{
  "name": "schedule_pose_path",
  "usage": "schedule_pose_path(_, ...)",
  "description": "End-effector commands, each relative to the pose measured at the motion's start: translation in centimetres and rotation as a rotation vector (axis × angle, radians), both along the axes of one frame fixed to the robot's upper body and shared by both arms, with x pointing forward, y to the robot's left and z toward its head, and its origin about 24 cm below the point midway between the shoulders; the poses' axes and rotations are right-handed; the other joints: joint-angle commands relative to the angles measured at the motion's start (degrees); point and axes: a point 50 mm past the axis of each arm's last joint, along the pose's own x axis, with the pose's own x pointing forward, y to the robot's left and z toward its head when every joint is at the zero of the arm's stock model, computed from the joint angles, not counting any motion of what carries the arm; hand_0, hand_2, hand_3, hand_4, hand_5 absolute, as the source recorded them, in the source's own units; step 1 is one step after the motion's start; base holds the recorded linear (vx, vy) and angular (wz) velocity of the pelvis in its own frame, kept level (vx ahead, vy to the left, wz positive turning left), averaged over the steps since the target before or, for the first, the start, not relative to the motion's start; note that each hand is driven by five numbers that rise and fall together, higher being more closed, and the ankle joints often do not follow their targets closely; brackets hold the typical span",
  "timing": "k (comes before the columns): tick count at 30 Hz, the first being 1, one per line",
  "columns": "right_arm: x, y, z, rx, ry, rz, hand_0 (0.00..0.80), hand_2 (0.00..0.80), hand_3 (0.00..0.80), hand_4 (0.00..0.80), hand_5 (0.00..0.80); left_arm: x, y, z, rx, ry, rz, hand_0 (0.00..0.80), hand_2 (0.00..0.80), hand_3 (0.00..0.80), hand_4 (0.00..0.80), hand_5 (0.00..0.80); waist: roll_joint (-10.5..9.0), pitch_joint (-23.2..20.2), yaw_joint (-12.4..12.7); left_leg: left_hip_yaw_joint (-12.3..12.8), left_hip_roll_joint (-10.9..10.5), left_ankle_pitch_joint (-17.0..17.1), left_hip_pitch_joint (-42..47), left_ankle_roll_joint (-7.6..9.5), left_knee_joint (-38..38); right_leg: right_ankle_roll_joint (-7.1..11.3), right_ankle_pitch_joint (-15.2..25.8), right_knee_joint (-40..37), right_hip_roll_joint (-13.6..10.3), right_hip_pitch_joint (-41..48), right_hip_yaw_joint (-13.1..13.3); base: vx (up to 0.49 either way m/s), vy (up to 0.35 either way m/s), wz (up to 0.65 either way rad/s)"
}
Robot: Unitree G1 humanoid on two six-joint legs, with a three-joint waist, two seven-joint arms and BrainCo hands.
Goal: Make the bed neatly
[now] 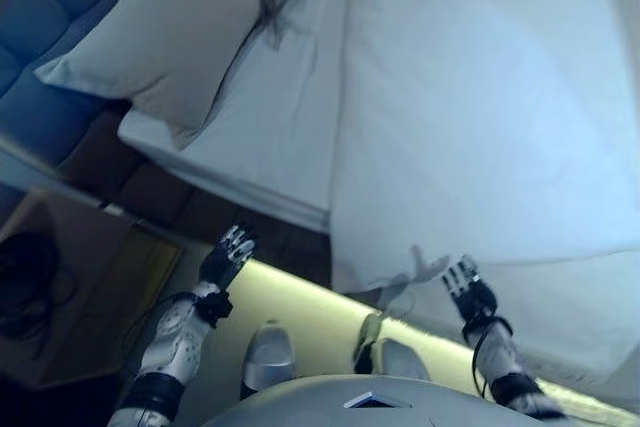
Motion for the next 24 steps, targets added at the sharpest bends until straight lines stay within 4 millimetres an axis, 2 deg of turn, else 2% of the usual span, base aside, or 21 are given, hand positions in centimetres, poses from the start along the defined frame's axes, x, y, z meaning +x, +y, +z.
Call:
schedule_pose_path(1,1.1,-2.5,1.7,0.041,-0.144,-0.121,0.0,0.0,0.0,0.0,0.0,2.1,1.3,2.9,0.007,-0.148,0.037,0.0,0.0,0.0,0.0,0.0,0.0,2.42,1.41,-1.42,0.68,7.99,-6.38,0.8,-1.37,5.45,-3.3,5.27,-6.73,0.33,-2.36,-0.124,0.07,0.18)
schedule_pose_path(4,2.2,-4.2,3.2,0.074,-0.216,-0.169,0.0,0.0,0.0,0.0,0.0,2.8,1.5,4.2,0.002,-0.196,0.052,0.0,0.0,0.0,0.0,0.0,0.42,5.21,1.84,-1.93,0.04,6.93,-10.67,0.58,1.26,6.41,-2.07,6.58,-7.97,-4.11,-1.15,-0.137,0.015,-0.04)
schedule_pose_path(7,1.9,-5.6,3.8,0.103,-0.265,-0.221,0.0,0.0,0.0,0.0,0.0,3.1,1.6,5.3,0.008,-0.231,0.033,0.0,0.0,0.0,0.0,0.0,0.59,7.13,2.67,-2.62,-0.04,6.29,-14.16,0.62,3.66,6.61,-2.07,8.39,-8.97,-6.84,-1.02,-0.036,-0.087,0.06)
schedule_pose_path(8,2.0,-6.1,4.2,0.108,-0.276,-0.238,0.0,0.0,0.0,0.0,0.0,3.1,1.6,5.5,0.008,-0.237,0.025,0.0,0.0,0.0,0.0,0.0,0.52,7.32,2.89,-3.27,0.21,4.89,-14.43,0.05,4.42,7.3,-3.36,8.99,-8.93,-6.72,-0.59,0.042,-0.131,0.13)
schedule_pose_path(13,1.3,-8.6,5.5,0.114,-0.301,-0.335,0.0,0.0,0.0,0.0,0.0,3.2,1.5,6.7,0.016,-0.276,-0.007,0.0,0.0,0.0,0.0,0.0,0.04,9.22,3.93,-5.41,0.14,3.17,-18.68,0.13,8.93,7.06,-4.48,12.37,-9.78,-9.84,-0.79,-0.037,-0.086,0.03)
schedule_pose_path(19,-0.8,-11.0,6.0,0.112,-0.233,-0.429,0.0,0.0,0.0,0.0,0.0,3.2,2.3,7.1,0.042,-0.259,-0.007,0.0,0.0,0.0,0.0,0.0,-0.27,10.52,4.27,-7.11,-0.5,-1.13,-22.48,1.45,17.49,6.4,-7.42,21.26,-11.4,-14.35,1.49,0.012,-0.026,0.07)
schedule_pose_path(24,-0.5,-12.5,7.8,0.105,-0.271,-0.411,0.0,0.0,0.0,0.0,0.0,3.4,2.0,7.7,0.047,-0.277,-0.022,0.0,0.0,0.0,0.0,0.0,0.65,11.83,4.48,-7.37,-1.47,-0.59,-24.23,1.79,17.38,6.78,-7.16,22.23,-12.18,-16.94,2.41,-0.004,-0.01,0.0)
